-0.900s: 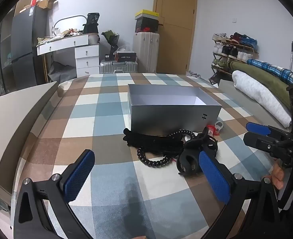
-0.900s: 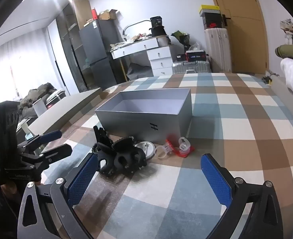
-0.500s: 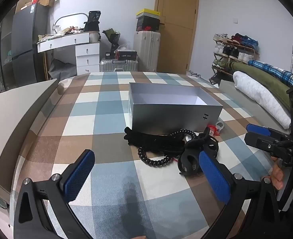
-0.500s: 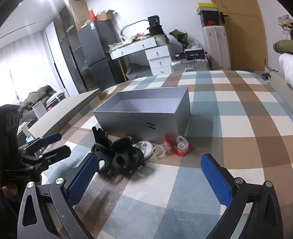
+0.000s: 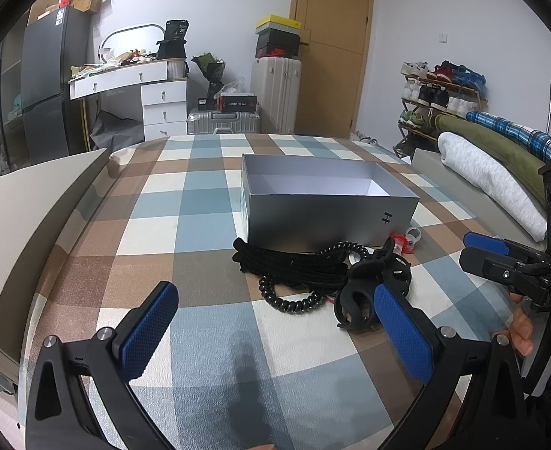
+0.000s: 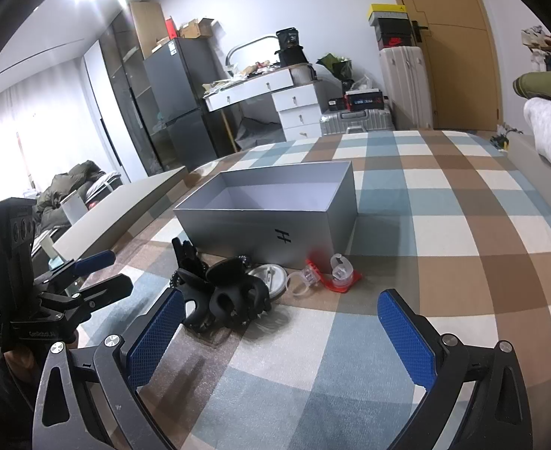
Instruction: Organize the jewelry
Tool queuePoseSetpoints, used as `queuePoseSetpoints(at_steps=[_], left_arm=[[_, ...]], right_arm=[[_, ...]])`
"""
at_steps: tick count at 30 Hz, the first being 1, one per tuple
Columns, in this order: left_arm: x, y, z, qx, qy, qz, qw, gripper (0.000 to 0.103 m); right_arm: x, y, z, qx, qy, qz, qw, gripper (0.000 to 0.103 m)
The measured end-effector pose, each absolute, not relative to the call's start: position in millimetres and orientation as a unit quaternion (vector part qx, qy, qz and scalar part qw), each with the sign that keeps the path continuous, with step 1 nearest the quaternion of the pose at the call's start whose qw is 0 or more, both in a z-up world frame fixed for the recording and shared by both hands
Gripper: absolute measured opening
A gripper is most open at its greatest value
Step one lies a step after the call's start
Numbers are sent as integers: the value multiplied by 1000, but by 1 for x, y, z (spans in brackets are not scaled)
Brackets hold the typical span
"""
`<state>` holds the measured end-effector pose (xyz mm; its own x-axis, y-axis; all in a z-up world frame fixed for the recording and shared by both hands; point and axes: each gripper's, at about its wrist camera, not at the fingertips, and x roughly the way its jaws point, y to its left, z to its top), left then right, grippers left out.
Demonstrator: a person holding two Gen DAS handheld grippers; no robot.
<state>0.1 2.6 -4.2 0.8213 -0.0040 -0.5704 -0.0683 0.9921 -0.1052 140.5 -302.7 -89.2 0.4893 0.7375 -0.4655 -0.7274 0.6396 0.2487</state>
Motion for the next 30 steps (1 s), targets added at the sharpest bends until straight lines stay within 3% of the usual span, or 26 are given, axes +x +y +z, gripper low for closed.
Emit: queuePoseSetpoints(at_steps=[30], left_arm=[[1,2,-3,-62,299,18,952,102]], right_arm=[[139,-303,-89,10,276,424,862,103]])
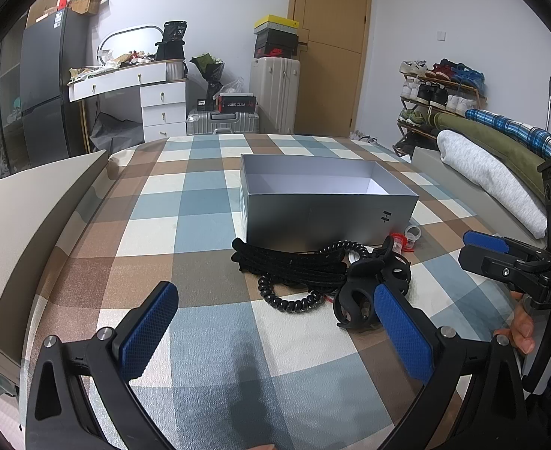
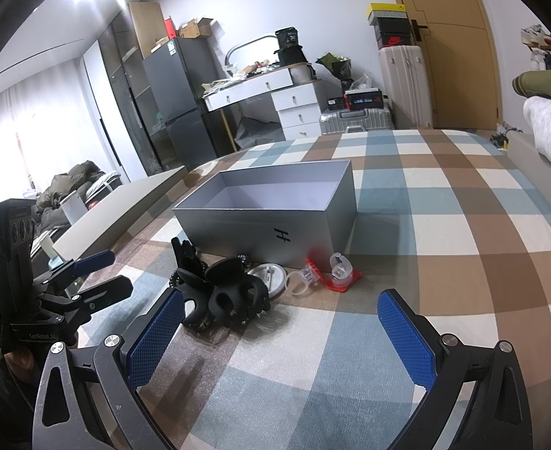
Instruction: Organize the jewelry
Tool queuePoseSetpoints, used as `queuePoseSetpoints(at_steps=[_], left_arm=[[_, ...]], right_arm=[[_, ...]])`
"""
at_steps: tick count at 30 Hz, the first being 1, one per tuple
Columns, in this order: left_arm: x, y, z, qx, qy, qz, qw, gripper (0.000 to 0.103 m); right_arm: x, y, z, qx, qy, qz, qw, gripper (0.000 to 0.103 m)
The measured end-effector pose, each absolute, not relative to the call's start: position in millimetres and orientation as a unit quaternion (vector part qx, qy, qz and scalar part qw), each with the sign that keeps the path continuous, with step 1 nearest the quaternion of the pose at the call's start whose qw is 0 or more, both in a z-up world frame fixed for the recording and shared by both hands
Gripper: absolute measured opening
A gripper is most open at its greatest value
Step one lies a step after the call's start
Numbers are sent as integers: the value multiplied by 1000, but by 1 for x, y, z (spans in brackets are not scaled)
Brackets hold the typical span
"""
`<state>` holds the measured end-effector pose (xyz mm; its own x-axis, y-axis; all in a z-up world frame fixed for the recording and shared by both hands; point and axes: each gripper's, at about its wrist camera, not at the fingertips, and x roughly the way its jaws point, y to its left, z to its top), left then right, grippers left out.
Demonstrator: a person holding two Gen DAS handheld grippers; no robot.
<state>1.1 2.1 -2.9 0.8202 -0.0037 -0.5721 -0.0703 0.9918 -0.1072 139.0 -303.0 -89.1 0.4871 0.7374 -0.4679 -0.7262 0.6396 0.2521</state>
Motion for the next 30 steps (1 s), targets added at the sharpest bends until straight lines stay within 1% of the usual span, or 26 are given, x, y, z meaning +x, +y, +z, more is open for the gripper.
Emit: queuePoseSetpoints(at_steps=[30], left_arm=[[2,2,-4,-61,304,18,950,102]], right_arm=[[140,-303,-90,12,280,424,861,103]])
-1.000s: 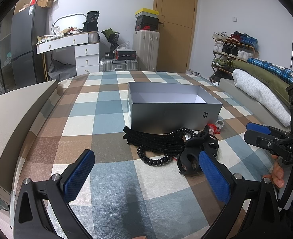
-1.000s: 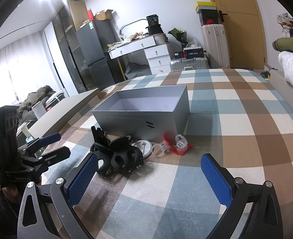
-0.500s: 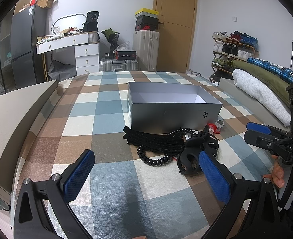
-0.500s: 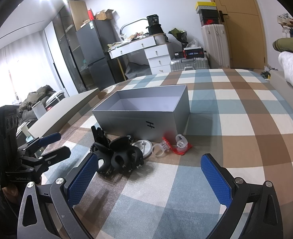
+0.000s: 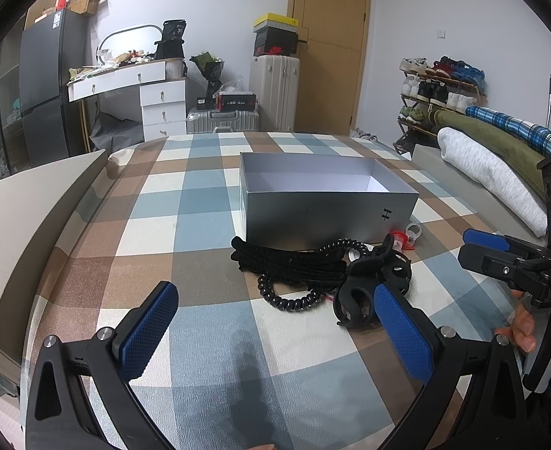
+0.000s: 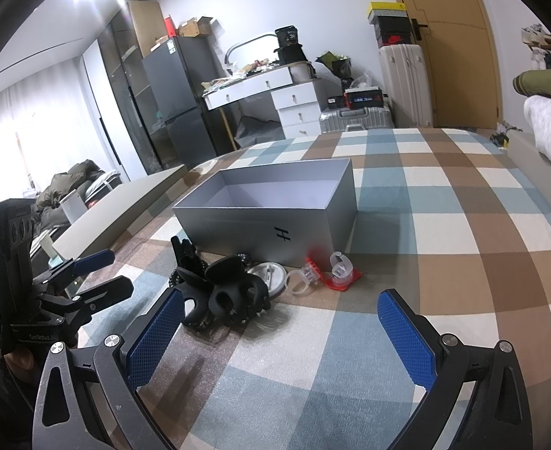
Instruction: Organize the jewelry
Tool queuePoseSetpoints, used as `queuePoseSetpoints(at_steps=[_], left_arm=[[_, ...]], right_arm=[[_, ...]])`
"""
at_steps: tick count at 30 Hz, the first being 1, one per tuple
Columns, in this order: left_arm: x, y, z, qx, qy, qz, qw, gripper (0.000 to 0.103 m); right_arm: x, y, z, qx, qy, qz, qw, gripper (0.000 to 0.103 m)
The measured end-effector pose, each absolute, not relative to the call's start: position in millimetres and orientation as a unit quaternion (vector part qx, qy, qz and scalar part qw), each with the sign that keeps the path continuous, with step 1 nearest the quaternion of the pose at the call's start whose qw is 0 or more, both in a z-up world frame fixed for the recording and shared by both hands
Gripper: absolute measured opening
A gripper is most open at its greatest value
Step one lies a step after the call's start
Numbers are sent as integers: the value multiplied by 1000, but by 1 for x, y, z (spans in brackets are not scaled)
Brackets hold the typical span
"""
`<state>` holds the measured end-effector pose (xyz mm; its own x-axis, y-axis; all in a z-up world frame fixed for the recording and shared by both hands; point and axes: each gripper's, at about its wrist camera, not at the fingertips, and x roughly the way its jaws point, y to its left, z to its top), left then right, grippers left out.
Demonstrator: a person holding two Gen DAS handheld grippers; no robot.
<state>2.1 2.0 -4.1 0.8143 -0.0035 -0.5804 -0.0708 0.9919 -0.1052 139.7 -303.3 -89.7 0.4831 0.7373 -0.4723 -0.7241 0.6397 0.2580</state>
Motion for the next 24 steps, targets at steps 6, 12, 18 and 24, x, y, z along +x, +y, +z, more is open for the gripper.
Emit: queuePoseSetpoints(at_steps=[6,12,18,24], left_arm=[[6,0,-3,-53,317,21,947,102],[13,-3,-3,-62,335,8,940,102],[17,-14,-8,-41,359,-3,933,102],[15,-13,-8,-47,362,-6,931,102]], right_arm=[[141,-298,-91,-2,288,415,863,103],[143,-285,-89,-28,301,410,861,103],[147,-265,-98,-83,343,394,849,103],[156,-259,-102,-55,380,408,828,80]])
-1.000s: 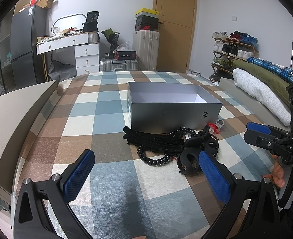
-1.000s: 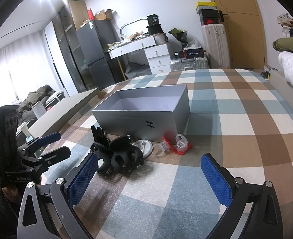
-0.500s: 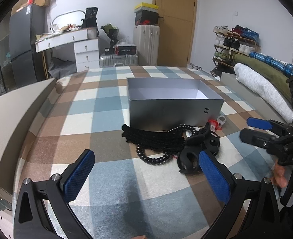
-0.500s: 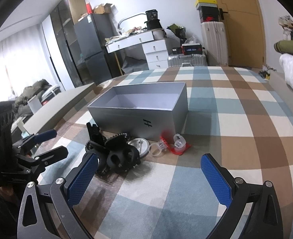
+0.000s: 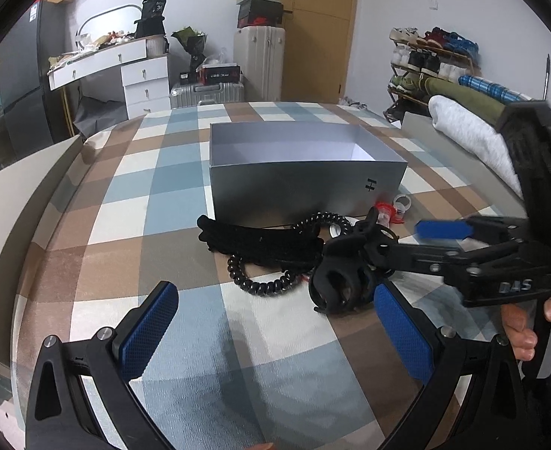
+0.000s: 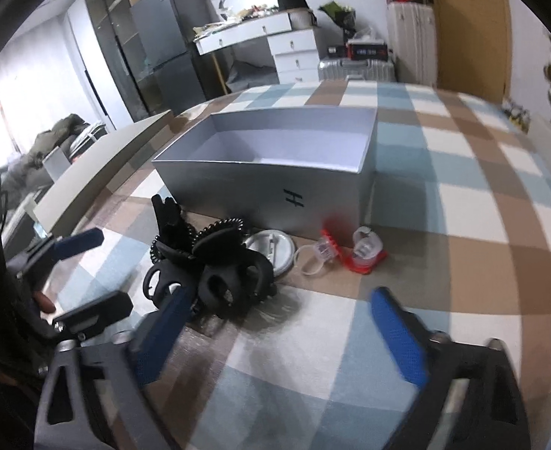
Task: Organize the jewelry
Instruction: 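Close the right tool on the pile of black claw clips, then lift the black claw clips with the right tool over the grey box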
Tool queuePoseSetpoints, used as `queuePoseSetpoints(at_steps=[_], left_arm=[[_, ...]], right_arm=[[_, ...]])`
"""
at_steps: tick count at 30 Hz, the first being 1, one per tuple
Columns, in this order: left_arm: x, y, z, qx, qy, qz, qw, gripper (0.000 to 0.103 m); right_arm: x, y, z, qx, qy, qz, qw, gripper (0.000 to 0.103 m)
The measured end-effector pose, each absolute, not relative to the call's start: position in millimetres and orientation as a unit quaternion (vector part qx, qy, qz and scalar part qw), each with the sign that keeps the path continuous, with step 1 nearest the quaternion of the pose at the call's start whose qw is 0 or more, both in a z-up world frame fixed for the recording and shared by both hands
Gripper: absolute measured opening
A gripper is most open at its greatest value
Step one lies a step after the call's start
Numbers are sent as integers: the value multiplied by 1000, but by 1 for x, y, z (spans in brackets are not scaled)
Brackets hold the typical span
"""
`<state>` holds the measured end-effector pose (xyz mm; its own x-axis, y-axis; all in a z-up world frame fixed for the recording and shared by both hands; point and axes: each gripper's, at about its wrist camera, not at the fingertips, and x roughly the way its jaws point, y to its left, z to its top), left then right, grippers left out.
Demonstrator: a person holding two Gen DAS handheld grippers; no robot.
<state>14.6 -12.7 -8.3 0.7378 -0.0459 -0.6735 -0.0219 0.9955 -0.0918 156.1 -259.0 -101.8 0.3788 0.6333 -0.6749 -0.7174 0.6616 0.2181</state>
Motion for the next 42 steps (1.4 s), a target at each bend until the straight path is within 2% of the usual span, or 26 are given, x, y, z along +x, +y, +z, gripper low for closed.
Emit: queuePoseSetpoints(at_steps=[11,19,35,37,39,40,42], left_arm=[[18,-10,-8,-65,368,-8,927,102],[18,-13,-9,-60,372,-12,926,102],[23,-31,-13,-67,400,-61,912,101],[24,-35,-14,-60,405,-70,909,97],[22,-41,-14,-50,406,-83,909,81],[22,-44,-14,-44,408,-87,908,78],[21,-51,-15,-32,408,-97,907,63]], right_arm=[[157,-241,-105,-43,408,445,796,71],[155,-240,-104,-36,400,464,789,47],[145,-280,-90,24,360,472,804,47],[146,-285,-89,37,359,478,801,47],[147,-287,-88,39,358,479,801,47],[147,-288,-88,41,357,479,801,47],[148,-289,-87,46,358,479,800,47]])
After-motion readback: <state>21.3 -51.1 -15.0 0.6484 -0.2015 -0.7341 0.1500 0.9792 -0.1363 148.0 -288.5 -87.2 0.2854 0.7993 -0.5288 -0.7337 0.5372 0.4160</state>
